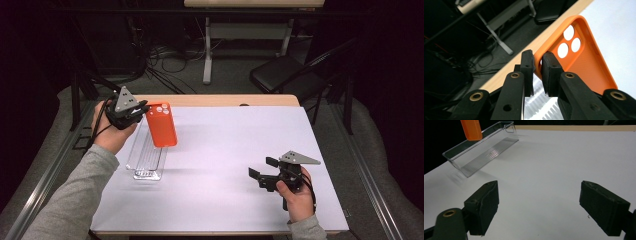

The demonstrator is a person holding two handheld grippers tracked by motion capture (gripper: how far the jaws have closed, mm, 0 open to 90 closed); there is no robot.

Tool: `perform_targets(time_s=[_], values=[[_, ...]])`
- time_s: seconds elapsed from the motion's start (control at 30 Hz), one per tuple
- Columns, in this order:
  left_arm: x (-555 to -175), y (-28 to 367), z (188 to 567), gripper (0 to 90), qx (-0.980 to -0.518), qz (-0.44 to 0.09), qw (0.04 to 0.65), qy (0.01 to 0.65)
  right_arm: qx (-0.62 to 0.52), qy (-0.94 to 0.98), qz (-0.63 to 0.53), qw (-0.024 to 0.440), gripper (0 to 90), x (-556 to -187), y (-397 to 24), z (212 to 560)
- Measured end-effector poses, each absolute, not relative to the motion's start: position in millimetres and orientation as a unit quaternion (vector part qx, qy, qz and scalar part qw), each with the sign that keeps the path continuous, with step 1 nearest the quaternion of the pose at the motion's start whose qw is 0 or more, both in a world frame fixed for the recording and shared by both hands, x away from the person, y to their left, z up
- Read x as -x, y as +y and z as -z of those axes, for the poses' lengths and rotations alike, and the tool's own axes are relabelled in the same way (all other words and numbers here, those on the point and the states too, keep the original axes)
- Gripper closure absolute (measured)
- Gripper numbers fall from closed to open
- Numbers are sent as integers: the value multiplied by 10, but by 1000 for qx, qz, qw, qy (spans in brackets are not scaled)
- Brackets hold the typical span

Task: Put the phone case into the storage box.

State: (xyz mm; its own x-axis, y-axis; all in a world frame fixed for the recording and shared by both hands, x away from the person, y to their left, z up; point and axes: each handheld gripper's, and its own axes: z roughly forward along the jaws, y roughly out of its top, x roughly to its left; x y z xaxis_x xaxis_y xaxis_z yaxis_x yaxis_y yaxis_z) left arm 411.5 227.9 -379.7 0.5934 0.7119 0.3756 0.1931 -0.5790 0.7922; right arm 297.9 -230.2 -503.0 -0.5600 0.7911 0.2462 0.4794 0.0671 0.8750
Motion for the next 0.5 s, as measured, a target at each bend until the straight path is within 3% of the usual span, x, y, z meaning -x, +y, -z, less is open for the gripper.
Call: perform_targets(time_s=[0.5], values=[[-4370, 2434, 3806, 806, -804, -402, 344, 270, -443, 716, -511, 172, 132, -2954, -2290, 5062]])
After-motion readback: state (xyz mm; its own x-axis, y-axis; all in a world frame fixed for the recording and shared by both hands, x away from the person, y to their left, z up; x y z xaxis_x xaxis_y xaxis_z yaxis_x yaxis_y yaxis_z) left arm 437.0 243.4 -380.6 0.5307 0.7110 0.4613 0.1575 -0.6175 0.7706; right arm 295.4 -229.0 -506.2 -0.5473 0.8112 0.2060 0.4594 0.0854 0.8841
